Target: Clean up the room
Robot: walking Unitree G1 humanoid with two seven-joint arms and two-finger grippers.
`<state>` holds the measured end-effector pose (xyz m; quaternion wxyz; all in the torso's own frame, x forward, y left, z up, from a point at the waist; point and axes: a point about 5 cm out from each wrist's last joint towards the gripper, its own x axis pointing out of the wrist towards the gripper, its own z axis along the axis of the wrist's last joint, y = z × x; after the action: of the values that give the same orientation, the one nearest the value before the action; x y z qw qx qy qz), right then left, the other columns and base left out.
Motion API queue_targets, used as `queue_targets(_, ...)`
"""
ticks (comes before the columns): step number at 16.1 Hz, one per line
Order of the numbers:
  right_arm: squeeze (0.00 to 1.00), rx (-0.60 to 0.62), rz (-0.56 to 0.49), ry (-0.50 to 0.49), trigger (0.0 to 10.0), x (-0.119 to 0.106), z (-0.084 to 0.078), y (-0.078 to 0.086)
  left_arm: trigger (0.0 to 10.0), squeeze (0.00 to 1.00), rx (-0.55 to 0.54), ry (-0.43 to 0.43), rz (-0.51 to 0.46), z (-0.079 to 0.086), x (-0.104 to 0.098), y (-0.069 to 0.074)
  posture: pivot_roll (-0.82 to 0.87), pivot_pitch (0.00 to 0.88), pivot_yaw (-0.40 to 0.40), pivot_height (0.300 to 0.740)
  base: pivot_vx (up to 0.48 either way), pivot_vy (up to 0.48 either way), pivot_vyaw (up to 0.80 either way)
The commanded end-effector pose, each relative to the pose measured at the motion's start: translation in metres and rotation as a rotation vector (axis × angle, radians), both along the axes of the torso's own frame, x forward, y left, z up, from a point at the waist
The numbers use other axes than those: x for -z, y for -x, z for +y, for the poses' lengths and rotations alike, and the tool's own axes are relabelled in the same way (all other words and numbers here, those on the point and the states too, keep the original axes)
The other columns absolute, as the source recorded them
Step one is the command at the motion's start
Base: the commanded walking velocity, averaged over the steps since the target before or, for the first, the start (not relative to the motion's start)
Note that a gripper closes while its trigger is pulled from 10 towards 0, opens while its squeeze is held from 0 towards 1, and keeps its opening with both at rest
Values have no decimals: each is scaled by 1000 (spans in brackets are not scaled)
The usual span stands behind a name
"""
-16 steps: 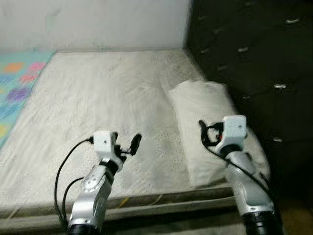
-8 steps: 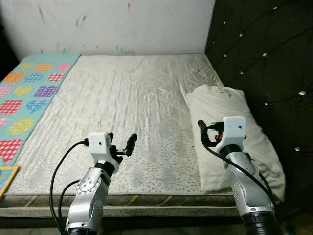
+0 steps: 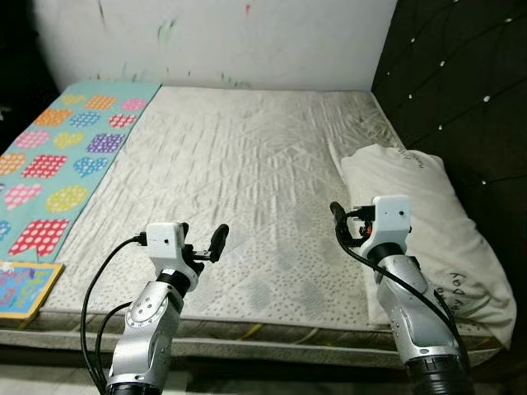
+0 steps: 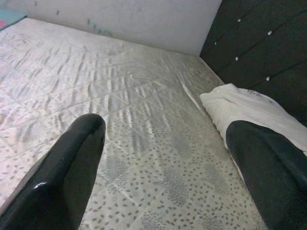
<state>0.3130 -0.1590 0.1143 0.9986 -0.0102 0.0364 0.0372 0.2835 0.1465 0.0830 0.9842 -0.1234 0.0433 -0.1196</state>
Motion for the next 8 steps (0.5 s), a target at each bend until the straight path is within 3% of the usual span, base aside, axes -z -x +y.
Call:
queue_targets(1,0,-4,-5,-2,10000,-2,-1,-2,10000,0,-8,-10,-4,1,-2,-1,-145,0,10,740,0,352,0)
queue_targets(8,0,-6,2,10,10000,0,-3,-2,10000,0,-12,-5,-4,1,-2,-1,-152,0,7,740,0,415,0)
